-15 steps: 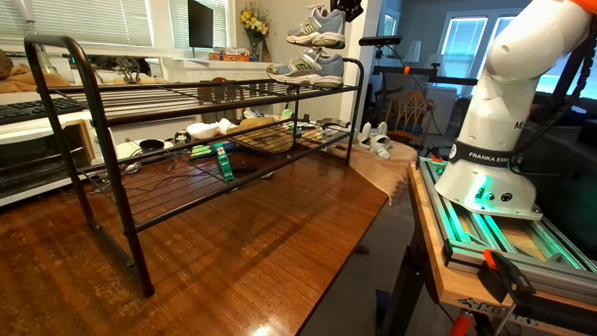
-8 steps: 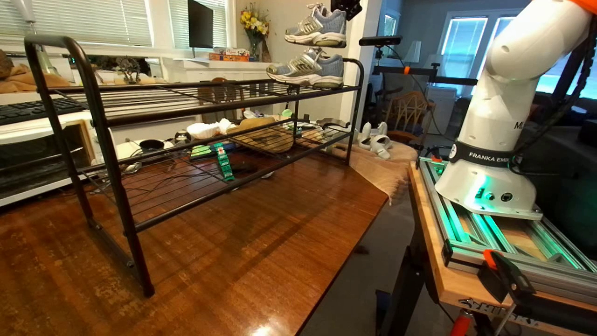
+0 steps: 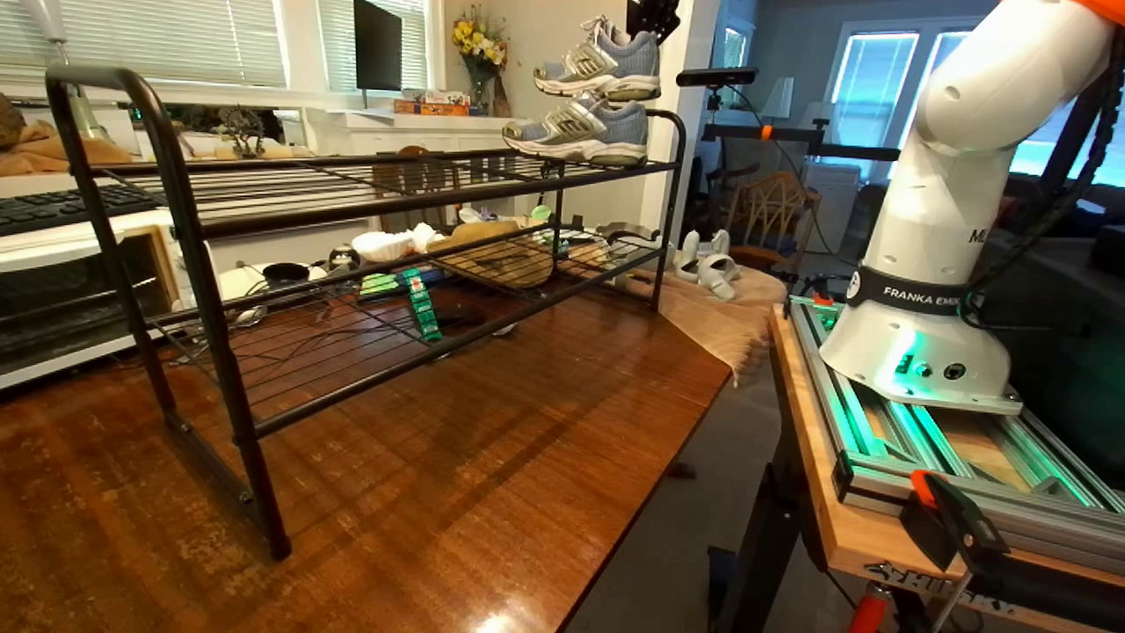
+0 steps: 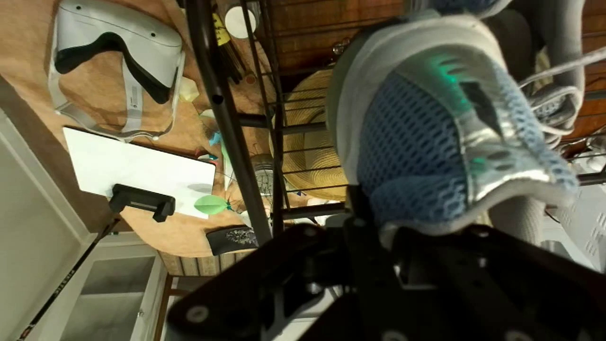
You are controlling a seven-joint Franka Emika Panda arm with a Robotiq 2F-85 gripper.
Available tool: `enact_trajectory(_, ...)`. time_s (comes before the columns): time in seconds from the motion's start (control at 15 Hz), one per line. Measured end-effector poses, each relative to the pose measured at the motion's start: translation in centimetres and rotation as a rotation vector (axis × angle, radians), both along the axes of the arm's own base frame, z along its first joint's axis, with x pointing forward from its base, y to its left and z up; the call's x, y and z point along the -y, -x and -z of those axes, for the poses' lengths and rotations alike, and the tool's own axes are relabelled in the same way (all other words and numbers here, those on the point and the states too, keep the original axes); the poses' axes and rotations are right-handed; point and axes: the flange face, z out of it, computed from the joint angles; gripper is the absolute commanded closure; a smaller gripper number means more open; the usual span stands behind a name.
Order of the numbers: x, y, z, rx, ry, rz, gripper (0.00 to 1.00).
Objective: Move the shoe to the right
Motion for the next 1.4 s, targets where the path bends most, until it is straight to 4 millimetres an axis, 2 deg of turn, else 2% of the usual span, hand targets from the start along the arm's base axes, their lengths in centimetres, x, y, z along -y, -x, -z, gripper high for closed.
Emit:
enact_trajectory(0.27,0.5,0.0,1.2,-0.046,0.034,-0.027,0.97)
enact_trajectory(0.67,0.0,-0.5,4.1,-0.108,0.026,-0.055,0.97)
enact_trajectory(1.13,0.0,-0.8,5.5,-0.127,0.068,-0.077,0.97)
enact_trajectory(1.2,-0.1,-0.9,5.6,-0.126,0.072,-0.079,0.64)
enact_trajectory(1.27,-0.1,-0.9,5.6,-0.124,0.076,-0.081,0.62)
enact_trajectory(1.4,-0.1,-1.0,5.6,-0.121,0.080,-0.083,0.48)
